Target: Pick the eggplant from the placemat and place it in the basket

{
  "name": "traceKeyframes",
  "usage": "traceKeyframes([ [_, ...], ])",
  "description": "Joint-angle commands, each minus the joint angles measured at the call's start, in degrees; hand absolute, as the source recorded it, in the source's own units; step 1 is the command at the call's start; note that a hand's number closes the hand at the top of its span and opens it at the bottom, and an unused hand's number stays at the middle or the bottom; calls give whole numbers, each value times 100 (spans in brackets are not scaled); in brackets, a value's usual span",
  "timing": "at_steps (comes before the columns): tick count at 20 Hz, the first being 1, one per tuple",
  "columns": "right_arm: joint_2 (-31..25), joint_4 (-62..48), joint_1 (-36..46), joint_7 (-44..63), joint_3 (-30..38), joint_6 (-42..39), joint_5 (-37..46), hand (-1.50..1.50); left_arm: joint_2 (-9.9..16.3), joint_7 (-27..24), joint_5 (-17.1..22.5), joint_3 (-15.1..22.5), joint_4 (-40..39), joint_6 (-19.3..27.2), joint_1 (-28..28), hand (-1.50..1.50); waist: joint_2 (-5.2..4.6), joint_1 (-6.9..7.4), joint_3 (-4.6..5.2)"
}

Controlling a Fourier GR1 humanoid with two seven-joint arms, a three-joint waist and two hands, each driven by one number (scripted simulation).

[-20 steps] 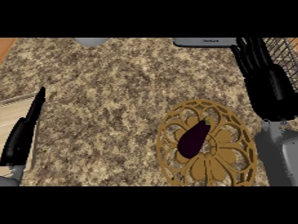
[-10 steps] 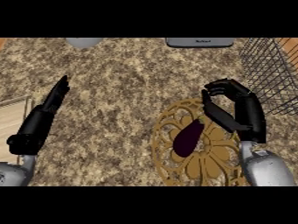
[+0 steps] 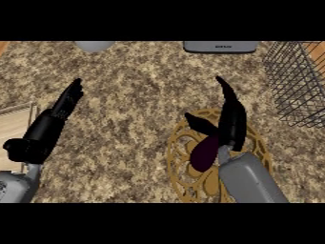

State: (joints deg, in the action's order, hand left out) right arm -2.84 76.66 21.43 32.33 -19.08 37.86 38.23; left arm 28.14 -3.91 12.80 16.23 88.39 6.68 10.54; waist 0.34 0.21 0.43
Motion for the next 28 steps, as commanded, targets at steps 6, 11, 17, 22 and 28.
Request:
traceKeyframes([
  [6,-591,-405,1253,3058,-123,-2545,1753,-150,24,142,93,-125,-65,-53,88,0,111,-164,30],
  [11,-112,-23,1781,4170,44,-4477,796,-150,139,25,91,-199,-97,-133,-94,0,120,-109,1],
  [17,38,657,2265,5034,647,-5713,-88,-150,86,151,126,-250,-47,-103,-21,0,126,-249,-22],
  [22,92,1090,2126,5279,758,-5956,-48,-150,187,205,274,-427,32,-184,-133,0,142,-303,-20],
  [28,133,1632,1874,5283,775,-6271,142,-150,-26,185,24,-269,71,36,-129,0,120,-333,-24],
])
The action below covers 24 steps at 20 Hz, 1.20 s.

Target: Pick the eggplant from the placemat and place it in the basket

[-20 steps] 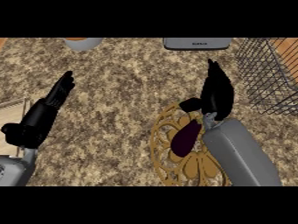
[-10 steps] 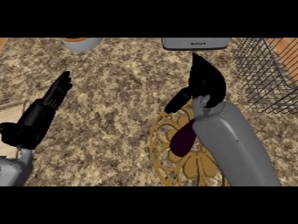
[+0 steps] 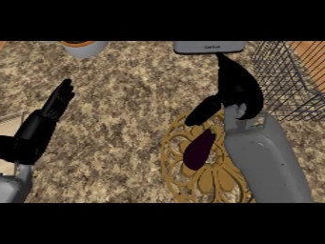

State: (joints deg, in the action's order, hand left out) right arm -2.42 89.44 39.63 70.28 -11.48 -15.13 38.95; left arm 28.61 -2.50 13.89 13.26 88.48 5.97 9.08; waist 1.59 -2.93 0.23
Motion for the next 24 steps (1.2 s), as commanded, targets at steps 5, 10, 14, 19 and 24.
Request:
traceKeyframes([
  [5,235,923,-554,1489,65,-792,464,-150,-37,-123,-39,-29,14,-129,-50,0,-77,99,-12],
  [10,237,1416,-1328,1466,-308,-372,707,-150,-16,84,47,-114,194,-236,-35,0,-105,215,-20],
  [14,238,1266,-1762,845,-324,-150,1094,-150,-214,-61,-284,73,101,-184,19,0,-143,242,-22],
  [19,239,1193,-2285,773,-842,329,1544,-150,-156,-46,-159,-191,-12,-399,165,0,-152,276,-21],
  [24,239,1193,-2176,766,-847,301,1529,-150,-473,61,-400,-157,-72,-313,310,0,-158,291,-21],
])
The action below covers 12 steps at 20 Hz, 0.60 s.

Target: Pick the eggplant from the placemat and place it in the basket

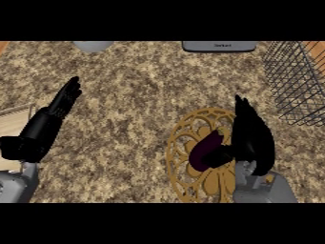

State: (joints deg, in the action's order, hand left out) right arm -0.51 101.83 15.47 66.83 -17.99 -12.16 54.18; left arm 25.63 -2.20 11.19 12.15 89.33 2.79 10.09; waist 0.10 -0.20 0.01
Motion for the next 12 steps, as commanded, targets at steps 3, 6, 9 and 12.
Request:
traceKeyframes([
  [3,49,290,-250,964,-515,231,115,-150,-191,282,-115,-155,-57,-90,225,0,-3,10,0],
  [6,49,-191,-22,825,-535,689,7,-150,-277,-1,-229,-164,-10,-179,-46,0,-9,39,0],
  [9,49,-177,22,504,-155,384,-100,-150,-162,-3,-131,-415,-262,-502,192,0,-11,21,0],
  [12,49,-289,281,940,-224,297,-132,-150,-368,172,-332,-191,-163,-302,241,0,-11,22,1],
])
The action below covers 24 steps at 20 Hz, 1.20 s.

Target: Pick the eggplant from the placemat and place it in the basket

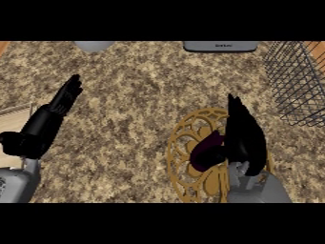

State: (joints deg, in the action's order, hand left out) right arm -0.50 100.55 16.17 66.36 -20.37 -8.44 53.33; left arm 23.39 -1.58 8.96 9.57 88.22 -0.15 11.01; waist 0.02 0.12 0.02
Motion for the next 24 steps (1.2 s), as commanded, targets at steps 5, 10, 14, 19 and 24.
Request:
traceKeyframes([
  [5,47,-22,-11,1436,-459,-177,2,-150,79,-52,67,-241,105,-246,-232,0,13,28,2],
  [10,47,-688,52,954,-263,187,17,-150,-143,70,-102,-163,212,-150,-203,0,0,33,-1],
  [14,47,-937,221,857,-60,15,-68,-150,-222,-71,-280,-169,12,-182,-73,0,-8,15,0],
  [19,47,-1503,301,862,-172,396,-69,-150,-271,373,-237,-247,221,-177,96,0,-6,37,-2],
  [24,48,-1262,-86,843,-68,220,-66,-150,-267,188,-245,-368,182,-314,-128,0,3,0,-1],
])
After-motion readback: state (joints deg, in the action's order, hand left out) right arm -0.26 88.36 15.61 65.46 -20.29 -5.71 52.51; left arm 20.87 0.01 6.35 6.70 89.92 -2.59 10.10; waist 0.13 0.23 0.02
